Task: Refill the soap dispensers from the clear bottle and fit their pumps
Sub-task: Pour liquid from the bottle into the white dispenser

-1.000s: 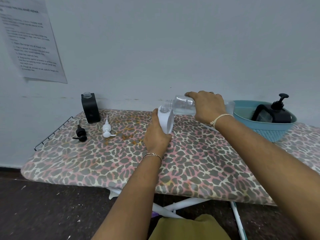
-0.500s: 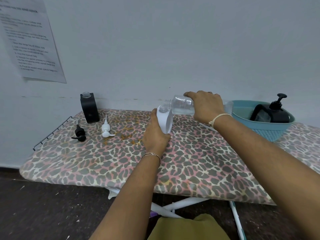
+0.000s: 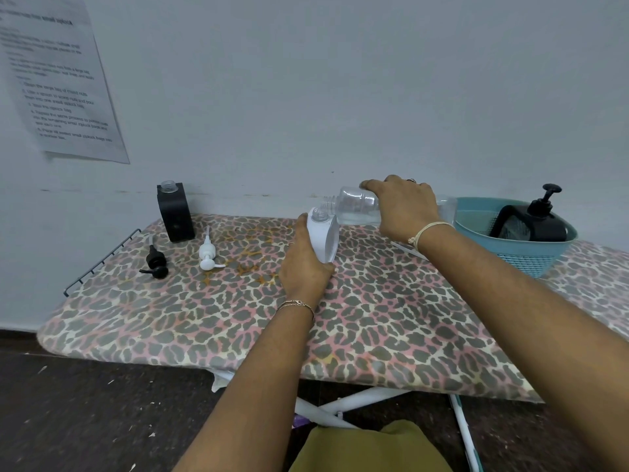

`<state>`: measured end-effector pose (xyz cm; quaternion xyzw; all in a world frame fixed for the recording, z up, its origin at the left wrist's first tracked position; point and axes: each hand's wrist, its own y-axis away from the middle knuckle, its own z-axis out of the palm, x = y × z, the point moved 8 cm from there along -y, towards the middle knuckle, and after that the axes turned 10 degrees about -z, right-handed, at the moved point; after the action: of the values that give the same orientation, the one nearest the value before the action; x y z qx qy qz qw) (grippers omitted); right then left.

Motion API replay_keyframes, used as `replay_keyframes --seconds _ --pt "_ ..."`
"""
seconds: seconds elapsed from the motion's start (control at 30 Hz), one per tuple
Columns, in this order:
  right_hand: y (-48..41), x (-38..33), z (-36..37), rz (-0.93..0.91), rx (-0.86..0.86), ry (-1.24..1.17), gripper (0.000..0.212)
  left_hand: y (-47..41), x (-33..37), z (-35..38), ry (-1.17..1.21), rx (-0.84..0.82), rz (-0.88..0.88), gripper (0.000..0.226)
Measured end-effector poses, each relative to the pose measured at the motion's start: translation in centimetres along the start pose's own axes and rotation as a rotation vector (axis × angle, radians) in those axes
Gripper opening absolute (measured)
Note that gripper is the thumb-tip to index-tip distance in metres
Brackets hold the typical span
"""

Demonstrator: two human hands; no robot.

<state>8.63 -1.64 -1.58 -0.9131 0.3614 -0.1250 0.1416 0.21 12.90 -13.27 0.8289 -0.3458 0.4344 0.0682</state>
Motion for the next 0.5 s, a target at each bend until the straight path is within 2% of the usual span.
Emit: replay_keyframes --seconds 0.5 --pt "-0.11 0.08 0.06 0.003 -0.005 0.014 0.070 -0.03 0.00 0.00 0.014 0.002 0.005 0.093"
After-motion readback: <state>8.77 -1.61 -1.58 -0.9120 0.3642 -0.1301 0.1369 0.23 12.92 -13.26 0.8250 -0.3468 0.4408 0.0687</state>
